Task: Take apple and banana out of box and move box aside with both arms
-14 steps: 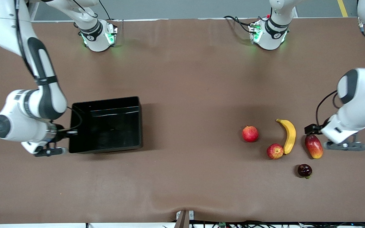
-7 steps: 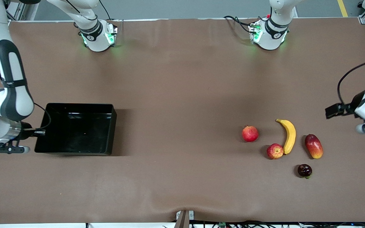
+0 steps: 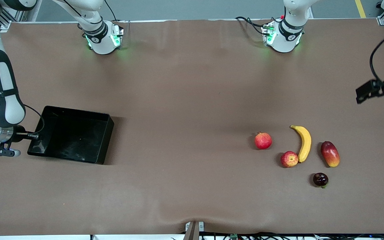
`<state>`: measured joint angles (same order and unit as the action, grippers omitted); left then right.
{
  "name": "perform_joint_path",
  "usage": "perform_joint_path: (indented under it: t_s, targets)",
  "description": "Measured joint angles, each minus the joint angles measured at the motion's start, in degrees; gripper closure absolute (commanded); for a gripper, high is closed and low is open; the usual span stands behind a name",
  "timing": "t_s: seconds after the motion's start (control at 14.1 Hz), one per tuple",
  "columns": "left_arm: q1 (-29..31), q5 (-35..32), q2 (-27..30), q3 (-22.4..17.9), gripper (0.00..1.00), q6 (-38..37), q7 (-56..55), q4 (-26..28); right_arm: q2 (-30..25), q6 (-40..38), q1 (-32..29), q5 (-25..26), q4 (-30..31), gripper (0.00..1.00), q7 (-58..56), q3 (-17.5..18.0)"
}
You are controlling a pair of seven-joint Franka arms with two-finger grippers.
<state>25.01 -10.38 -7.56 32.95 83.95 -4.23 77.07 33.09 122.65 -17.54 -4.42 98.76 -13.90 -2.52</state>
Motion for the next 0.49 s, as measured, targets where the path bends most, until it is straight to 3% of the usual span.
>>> perform_joint_path:
  t_s: [0.21, 0.49]
  targets:
    - [-12.38, 5.73, 4.91, -14.95, 0.0, -0.27, 0.29, 3.83, -1.54, -0.05, 1.16, 0.0, -1.29, 0.0, -0.07, 1.13]
    - [-18.47, 7.39, 10.42, -20.87, 0.0, 0.76, 0.38, 11.18, -8.15, -5.13, 8.55, -0.02, -3.39, 0.0, 4.29, 1.61]
